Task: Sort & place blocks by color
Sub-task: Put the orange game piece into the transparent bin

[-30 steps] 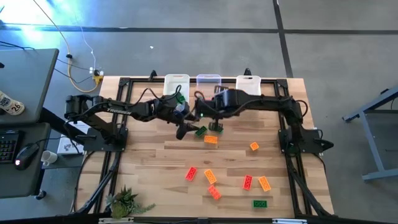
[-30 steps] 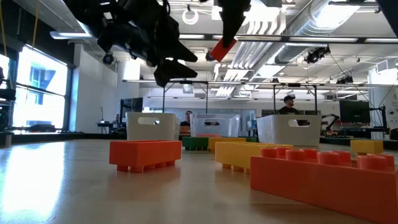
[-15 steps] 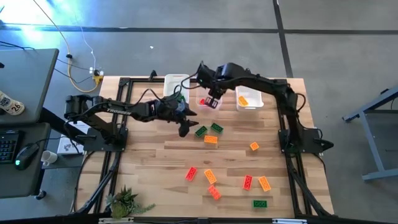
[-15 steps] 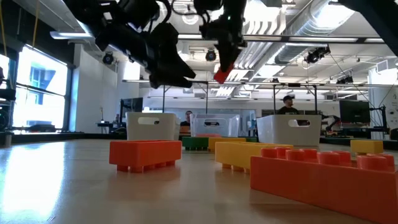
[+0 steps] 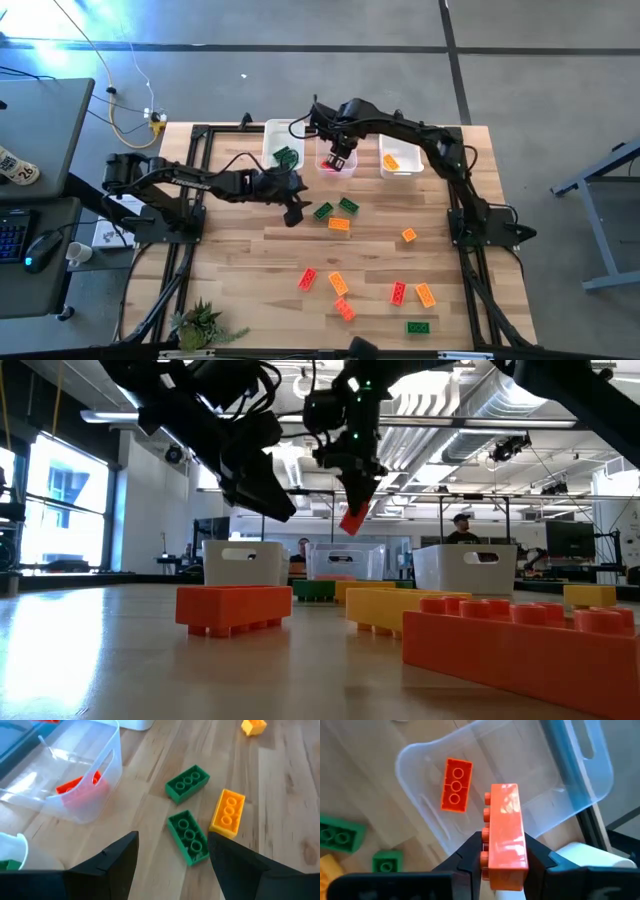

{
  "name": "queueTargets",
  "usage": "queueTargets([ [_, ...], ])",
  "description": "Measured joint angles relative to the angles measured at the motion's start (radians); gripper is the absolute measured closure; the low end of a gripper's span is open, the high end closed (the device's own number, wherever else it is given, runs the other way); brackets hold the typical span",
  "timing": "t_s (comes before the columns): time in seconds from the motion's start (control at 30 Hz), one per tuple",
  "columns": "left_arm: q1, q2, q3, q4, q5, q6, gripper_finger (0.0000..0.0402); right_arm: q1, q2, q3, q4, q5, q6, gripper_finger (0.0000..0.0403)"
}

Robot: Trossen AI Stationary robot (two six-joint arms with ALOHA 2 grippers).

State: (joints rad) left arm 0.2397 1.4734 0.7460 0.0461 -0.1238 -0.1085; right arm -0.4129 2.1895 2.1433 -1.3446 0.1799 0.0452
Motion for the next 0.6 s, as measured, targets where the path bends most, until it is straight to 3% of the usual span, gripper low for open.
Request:
queueTargets([
  [0.2,-0.020,0.000,0.000,-0.005,-0.023,-0.001,0.0179,-0.033,0.056,0.000,0.010,-0.025,-0.035,0.0312],
  [0.37,-0.020,0.000,0.000,-0.016,-0.023,-0.002,0.0179,-0.031,0.070,-0.001,0.028,0.040,-0.079,0.0301],
  [0.6,-0.020,0.000,0.000,-0.028,-0.023,-0.002,0.0179,-0.005,0.070,-0.001,0.052,0.059,-0.102,0.0250],
])
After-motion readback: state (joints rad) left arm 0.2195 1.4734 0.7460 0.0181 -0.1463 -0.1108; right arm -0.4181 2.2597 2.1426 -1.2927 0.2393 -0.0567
